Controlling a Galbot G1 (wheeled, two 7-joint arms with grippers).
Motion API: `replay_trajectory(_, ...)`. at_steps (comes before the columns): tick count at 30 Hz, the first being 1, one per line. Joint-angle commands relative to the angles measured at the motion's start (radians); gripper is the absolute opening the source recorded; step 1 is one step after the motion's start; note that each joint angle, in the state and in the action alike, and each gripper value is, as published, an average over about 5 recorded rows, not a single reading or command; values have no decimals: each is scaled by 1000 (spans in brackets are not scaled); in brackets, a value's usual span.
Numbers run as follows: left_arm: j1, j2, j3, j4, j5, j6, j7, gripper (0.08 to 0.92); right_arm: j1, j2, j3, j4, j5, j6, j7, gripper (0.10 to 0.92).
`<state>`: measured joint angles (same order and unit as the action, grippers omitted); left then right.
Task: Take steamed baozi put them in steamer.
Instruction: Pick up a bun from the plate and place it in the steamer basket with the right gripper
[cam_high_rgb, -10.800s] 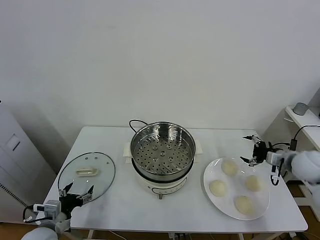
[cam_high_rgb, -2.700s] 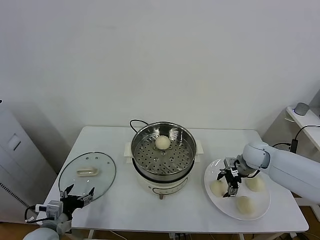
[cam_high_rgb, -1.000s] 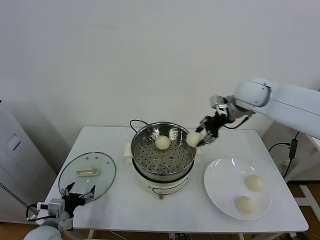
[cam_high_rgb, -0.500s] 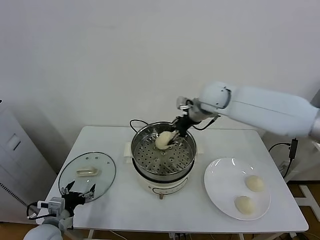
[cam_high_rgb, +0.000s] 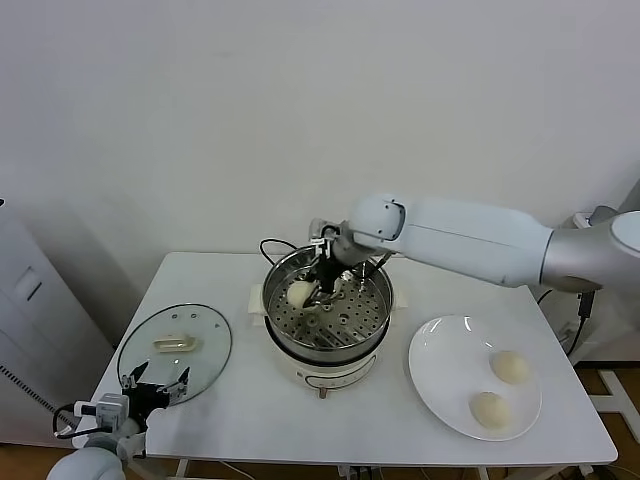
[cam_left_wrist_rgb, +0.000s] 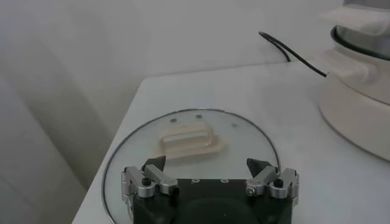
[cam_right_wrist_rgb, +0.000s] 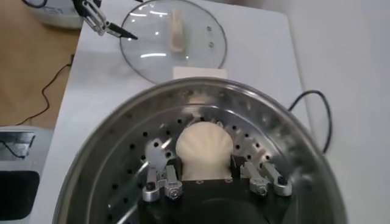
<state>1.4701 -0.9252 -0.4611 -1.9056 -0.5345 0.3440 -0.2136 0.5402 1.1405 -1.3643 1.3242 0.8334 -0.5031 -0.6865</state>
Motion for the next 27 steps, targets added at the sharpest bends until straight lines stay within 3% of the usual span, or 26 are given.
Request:
replay_trajectory(1, 1, 0, 0, 0, -1, -1, 1, 823, -45, 41, 2, -22, -16, -10, 29, 492)
replay_trajectory(9, 7, 0, -4, 2, -2, -4, 1, 823, -62, 45, 1, -24, -27, -17, 39, 509)
replay_trajectory(20, 8, -6, -3, 1, -2, -4, 0, 823, -27, 9, 10, -4, -25, -3, 33, 792)
replay_trajectory(27, 13, -5, -13, -8, -2, -2, -1, 823, 106, -170, -23, 80, -113, 85, -165, 822)
